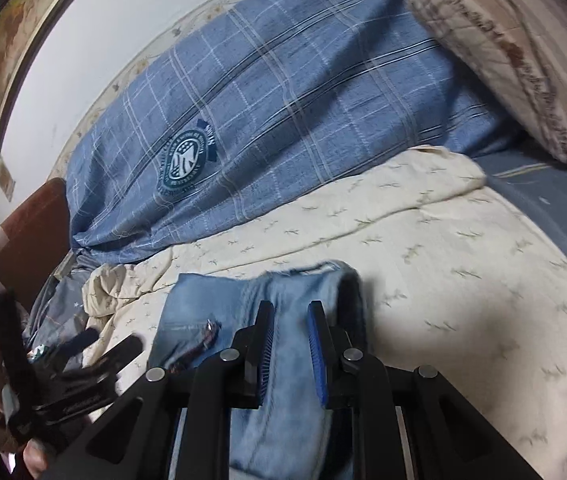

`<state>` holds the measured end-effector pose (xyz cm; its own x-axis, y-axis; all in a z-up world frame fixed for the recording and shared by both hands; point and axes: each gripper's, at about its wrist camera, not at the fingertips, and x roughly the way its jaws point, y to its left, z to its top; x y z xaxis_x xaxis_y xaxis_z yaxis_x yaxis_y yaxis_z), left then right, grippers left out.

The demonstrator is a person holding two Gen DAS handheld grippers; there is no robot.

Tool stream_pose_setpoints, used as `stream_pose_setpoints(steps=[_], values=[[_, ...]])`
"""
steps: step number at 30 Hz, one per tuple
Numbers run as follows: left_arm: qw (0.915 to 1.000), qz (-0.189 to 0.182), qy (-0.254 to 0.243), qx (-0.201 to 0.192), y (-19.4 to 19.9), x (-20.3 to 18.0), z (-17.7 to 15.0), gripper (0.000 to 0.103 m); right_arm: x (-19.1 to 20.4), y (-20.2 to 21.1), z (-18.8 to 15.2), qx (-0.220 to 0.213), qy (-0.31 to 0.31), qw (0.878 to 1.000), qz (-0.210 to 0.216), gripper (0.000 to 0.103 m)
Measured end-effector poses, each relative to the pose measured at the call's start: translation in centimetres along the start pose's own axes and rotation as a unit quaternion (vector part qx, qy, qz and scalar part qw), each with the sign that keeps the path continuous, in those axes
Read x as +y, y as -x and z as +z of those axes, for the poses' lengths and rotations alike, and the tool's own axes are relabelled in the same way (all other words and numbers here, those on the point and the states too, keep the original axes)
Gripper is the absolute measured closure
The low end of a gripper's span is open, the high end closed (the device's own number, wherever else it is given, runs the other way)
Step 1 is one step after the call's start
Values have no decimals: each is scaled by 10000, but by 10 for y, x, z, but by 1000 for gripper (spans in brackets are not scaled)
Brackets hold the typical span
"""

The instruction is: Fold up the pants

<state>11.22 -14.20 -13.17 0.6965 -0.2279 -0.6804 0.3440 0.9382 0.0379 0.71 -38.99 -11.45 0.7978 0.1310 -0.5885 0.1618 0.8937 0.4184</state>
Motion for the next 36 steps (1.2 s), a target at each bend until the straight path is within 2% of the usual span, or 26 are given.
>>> stream_pose_setpoints(steps=[7, 11, 14, 20, 24, 29, 32, 36], values=[[9990, -419, 85, 84, -28, -17, 20, 1, -4, -30, 11, 288, 195, 9994, 48, 84], [9978, -366, -198, 521, -53, -32, 18, 1, -11, -49, 12, 601, 228, 9979, -84, 83], [9953, -472, -242, 806, -65, -32, 20, 0, -17, -65, 9, 973, 144, 9950, -163, 82], [9920, -610, -129, 1097, -81, -28, 13, 0, -19, -74, 6, 1060, 84, 9940, -248, 82], [9924, -653, 73, 1041, -68, -19, 10, 0, -14, -58, 3, 895, 84, 9957, -203, 82], [9924, -774, 393, 877, -35, 0, -1, 0, 5, -19, -8, 513, 436, 9977, -15, 82], [9940, -704, 333, 764, -14, 3, -10, 0, 16, 3, -20, 432, 526, 9972, 299, 82], [9966, -547, 89, 607, 12, 2, -31, 0, 33, 15, -40, 516, 810, 9952, 160, 82]])
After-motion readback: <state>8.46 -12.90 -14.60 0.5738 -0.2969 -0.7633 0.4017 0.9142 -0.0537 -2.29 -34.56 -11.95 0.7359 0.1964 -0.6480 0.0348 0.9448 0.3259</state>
